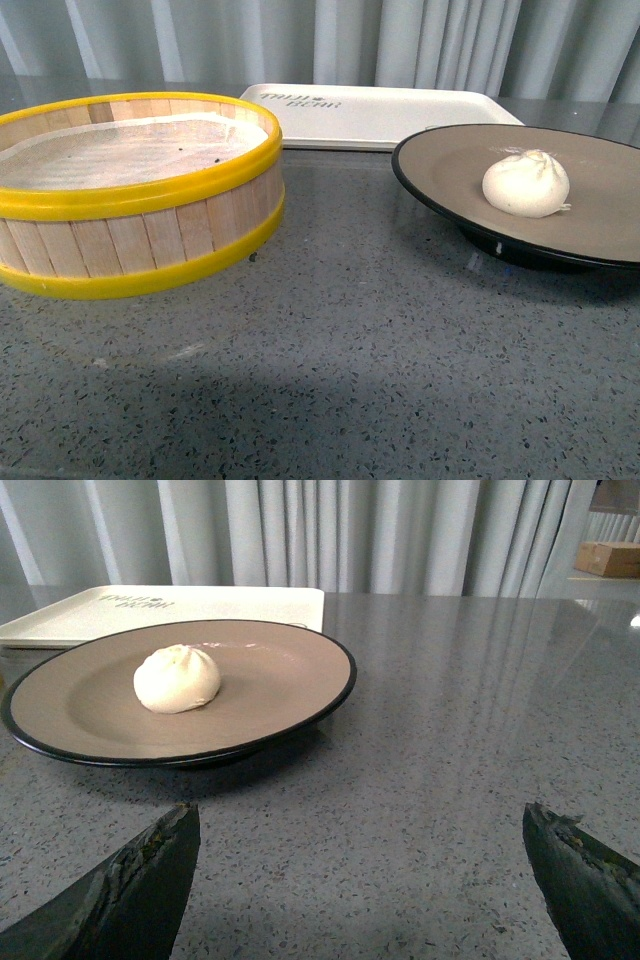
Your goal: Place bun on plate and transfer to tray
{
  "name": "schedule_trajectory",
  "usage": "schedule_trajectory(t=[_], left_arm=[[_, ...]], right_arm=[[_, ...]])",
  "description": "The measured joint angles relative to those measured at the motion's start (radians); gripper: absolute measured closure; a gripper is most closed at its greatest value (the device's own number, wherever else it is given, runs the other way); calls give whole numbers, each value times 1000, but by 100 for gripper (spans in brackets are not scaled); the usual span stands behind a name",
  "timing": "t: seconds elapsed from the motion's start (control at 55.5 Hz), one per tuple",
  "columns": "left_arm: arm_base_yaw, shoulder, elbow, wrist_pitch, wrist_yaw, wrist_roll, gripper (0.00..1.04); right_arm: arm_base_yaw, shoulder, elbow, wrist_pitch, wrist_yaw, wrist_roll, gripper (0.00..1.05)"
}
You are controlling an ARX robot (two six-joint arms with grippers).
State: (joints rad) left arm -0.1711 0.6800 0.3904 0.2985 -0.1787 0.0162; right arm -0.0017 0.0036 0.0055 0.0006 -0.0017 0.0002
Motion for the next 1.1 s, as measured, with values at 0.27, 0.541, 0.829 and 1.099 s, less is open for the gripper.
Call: schedule_trajectory(t=[0.27, 0.541, 0.829, 1.099], left_arm=[[58, -102, -151, 32, 72, -8, 101], [168, -221, -261, 29, 175, -18, 101], [169, -309, -312, -6, 177, -18, 101], [169, -394, -344, -59, 178, -18, 101]], right_arm=[[0, 0, 0, 0, 1, 0, 8], [0, 0, 0, 0, 1, 0, 8], [0, 0, 0, 0, 1, 0, 8], [0, 0, 0, 0, 1, 0, 8]])
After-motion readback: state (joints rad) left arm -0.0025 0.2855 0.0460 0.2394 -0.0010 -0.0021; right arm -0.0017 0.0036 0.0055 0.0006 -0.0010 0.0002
